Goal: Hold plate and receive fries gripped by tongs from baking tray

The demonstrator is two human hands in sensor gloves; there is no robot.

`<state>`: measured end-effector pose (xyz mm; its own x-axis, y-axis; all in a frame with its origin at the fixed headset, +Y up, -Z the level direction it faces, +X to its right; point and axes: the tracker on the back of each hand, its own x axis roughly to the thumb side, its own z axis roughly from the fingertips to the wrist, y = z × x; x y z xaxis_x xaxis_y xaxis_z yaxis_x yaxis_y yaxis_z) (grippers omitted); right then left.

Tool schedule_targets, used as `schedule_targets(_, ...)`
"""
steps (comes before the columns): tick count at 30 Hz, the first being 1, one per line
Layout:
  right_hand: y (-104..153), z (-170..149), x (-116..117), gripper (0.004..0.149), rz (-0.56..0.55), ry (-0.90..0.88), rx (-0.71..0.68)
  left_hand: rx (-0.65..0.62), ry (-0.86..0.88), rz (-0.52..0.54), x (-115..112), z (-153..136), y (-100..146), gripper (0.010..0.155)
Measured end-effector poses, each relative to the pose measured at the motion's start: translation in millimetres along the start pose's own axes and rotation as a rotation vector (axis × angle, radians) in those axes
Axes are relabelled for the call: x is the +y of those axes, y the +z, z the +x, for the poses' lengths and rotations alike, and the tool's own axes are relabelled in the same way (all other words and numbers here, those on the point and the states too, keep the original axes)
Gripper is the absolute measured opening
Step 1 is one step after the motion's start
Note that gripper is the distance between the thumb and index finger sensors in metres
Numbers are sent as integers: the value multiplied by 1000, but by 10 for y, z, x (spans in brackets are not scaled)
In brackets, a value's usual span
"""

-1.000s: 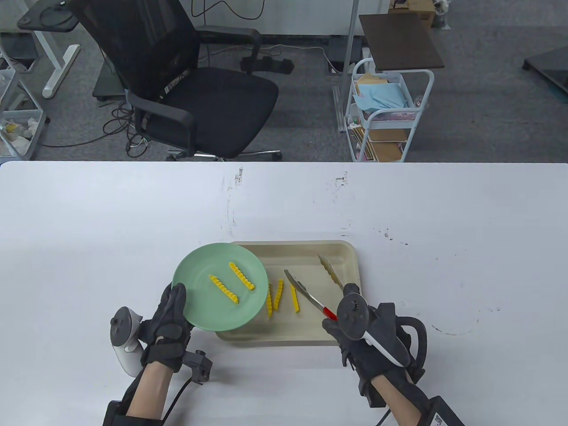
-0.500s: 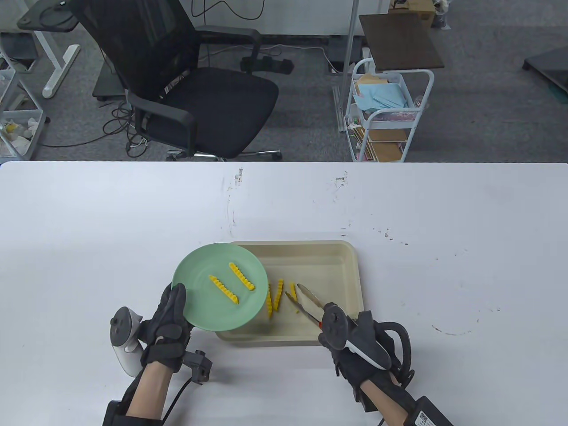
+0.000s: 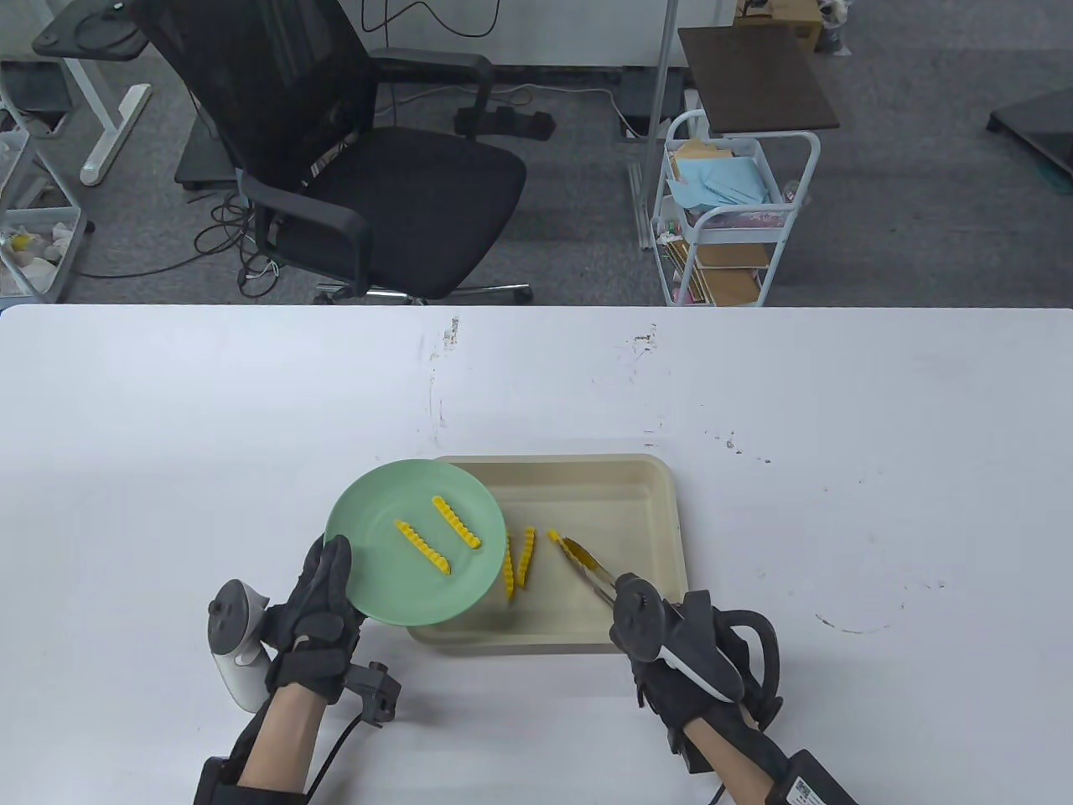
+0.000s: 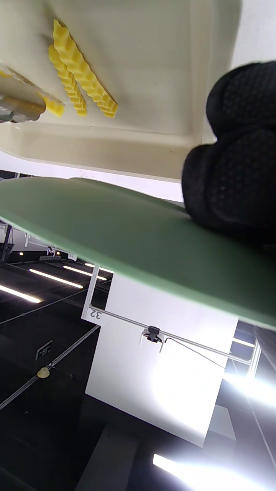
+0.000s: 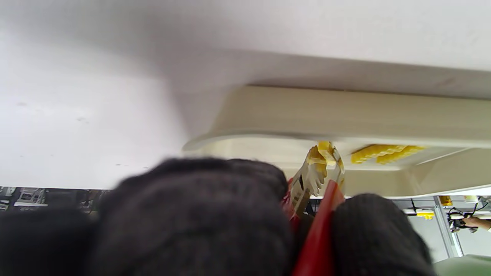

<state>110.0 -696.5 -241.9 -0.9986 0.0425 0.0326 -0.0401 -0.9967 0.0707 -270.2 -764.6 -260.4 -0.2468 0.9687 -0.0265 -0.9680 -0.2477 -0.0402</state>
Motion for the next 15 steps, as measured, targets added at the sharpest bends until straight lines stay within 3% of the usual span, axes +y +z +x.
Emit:
schedule_targets(8,51,-15,-501,55,-178,-77,5,2,3,-3,-2,1,3,65)
schedule_targets(15,288,447,-883,55,-228,-194,-184,6,20,-10,-11,-1,5,64)
